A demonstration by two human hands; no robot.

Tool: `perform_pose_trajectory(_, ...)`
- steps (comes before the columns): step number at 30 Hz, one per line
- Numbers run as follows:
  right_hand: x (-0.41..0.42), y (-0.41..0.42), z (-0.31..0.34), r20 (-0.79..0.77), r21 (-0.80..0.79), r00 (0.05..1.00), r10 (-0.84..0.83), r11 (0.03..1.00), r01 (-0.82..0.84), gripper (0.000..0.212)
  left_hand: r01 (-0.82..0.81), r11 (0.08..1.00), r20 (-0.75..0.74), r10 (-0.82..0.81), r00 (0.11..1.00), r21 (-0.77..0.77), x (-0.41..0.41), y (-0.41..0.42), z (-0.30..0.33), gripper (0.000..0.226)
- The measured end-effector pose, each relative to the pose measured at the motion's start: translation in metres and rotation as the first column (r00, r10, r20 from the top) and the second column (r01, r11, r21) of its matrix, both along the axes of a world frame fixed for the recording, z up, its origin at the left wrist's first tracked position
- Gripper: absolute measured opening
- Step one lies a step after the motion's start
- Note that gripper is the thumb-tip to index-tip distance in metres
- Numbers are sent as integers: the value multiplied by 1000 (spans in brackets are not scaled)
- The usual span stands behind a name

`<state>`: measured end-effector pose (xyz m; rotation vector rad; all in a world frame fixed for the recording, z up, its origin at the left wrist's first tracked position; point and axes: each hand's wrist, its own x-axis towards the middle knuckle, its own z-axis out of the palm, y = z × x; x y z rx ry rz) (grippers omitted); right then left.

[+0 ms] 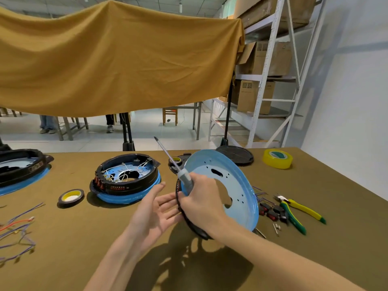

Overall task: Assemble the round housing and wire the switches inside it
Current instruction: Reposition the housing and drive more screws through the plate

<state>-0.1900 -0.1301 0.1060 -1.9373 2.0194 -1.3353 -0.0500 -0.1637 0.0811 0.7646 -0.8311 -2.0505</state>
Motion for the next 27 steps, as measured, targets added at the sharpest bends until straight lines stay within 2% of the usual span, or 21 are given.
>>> perform_pose_trajectory(5,22,-7,-29,54,33,998,11,999,-13,13,64,994,76,-70,995,86,14,-10,-21,73)
perform_pose_trajectory(8,27,-8,-35,130,67,987,97,992,-106,15,101,993,129,-108,986,54,16,-15,-29,75)
perform_pose_trajectory(11,24,-6,-34,343,77,924,171,975,-209,7,108,991,173,-120,977,78,14,-18,-34,84)
perform_pose_trajectory(13,19,-6,-33,521,70,834,181,965,-252,13,78,993,213,-95,972,89,11,-20,-37,86)
perform_pose_trajectory(15,11,-6,-32,582,76,802,137,972,-221,13,40,999,298,-47,954,30,7,-21,-41,82)
perform_pose_trajectory(18,-6,-4,-29,557,120,826,86,976,-183,12,3,1000,366,2,931,-15,5,-24,-51,79)
perform_pose_trajectory(21,-35,2,-19,507,199,855,112,950,-242,11,-9,1000,408,19,913,-26,7,-30,-58,83)
perform_pose_trajectory(24,-63,14,-8,315,327,934,169,905,-274,16,-38,999,412,40,910,-13,9,-32,-65,88)
perform_pose_trajectory(27,-78,26,-3,96,424,978,184,882,-208,14,-41,999,417,40,908,-6,9,-33,-68,87)
